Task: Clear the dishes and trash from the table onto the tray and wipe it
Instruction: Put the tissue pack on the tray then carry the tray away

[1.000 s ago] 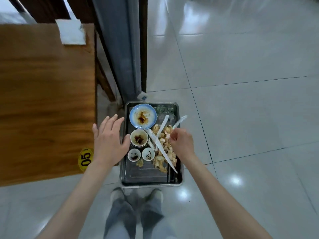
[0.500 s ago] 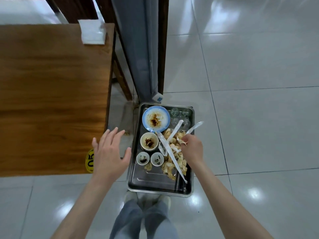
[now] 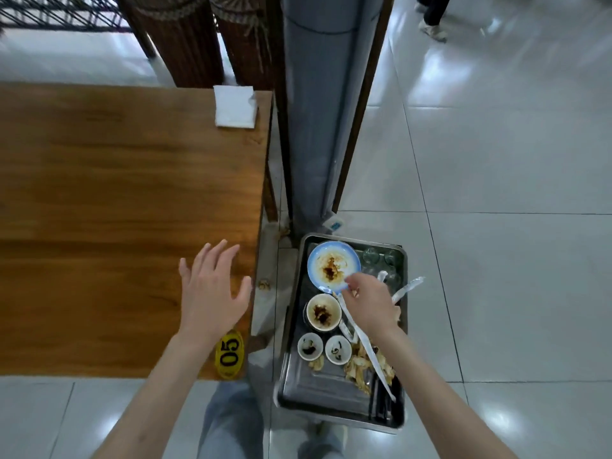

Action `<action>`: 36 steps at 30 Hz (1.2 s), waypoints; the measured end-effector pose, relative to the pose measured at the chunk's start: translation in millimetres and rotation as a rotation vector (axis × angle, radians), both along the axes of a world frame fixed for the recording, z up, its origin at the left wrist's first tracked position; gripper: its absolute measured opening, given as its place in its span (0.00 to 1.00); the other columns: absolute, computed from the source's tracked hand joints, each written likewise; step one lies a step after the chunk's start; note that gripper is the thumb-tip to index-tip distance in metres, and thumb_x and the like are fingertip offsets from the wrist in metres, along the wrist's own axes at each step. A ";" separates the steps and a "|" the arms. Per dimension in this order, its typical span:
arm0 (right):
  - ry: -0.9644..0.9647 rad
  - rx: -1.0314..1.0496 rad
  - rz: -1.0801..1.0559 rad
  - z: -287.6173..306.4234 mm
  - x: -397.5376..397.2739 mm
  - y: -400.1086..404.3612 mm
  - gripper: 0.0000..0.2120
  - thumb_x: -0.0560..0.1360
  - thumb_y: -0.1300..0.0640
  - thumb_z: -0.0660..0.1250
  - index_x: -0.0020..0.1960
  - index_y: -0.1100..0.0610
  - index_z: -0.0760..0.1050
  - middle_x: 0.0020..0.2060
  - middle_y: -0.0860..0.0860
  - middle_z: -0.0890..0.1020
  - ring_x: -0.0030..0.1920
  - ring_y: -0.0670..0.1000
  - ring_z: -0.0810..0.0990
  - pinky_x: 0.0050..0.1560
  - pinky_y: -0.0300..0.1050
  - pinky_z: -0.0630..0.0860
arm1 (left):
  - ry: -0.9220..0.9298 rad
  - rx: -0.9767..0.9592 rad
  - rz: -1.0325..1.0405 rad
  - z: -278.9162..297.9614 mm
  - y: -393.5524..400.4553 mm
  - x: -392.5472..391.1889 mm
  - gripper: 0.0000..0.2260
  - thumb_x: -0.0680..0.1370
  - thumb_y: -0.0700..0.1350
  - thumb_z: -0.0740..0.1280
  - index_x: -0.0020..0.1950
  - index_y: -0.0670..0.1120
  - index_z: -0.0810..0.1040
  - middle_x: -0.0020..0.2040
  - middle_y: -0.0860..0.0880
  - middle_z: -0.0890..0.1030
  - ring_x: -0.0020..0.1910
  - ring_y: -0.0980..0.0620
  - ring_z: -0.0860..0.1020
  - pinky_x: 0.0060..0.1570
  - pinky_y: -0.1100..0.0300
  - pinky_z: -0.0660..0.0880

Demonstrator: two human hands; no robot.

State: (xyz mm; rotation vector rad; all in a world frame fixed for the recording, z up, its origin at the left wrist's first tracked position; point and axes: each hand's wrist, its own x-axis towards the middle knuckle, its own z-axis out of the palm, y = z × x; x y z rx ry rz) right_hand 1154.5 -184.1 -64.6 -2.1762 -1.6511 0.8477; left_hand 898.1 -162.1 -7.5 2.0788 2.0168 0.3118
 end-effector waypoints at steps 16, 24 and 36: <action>-0.087 0.221 0.029 12.8 -212.0 221.8 0.23 0.75 0.50 0.65 0.69 0.52 0.67 0.64 0.48 0.73 0.66 0.49 0.67 0.66 0.43 0.64 | 0.098 0.144 -0.235 -40.2 261.7 -138.6 0.22 0.74 0.51 0.67 0.68 0.51 0.71 0.68 0.48 0.72 0.71 0.45 0.65 0.67 0.43 0.48; -0.166 0.200 -0.031 -22.2 -215.0 267.5 0.22 0.76 0.51 0.64 0.69 0.52 0.67 0.65 0.48 0.73 0.67 0.48 0.66 0.66 0.43 0.64 | 0.147 0.228 -0.407 -81.5 389.2 -123.6 0.22 0.78 0.50 0.63 0.72 0.52 0.65 0.72 0.49 0.67 0.73 0.45 0.61 0.67 0.45 0.43; -0.144 0.219 -0.057 -24.2 -223.5 243.1 0.21 0.77 0.50 0.62 0.69 0.51 0.68 0.64 0.46 0.73 0.66 0.46 0.66 0.65 0.38 0.61 | 0.218 0.134 -0.460 -88.5 422.7 -101.4 0.12 0.79 0.44 0.60 0.62 0.49 0.75 0.58 0.47 0.79 0.61 0.46 0.74 0.70 0.49 0.58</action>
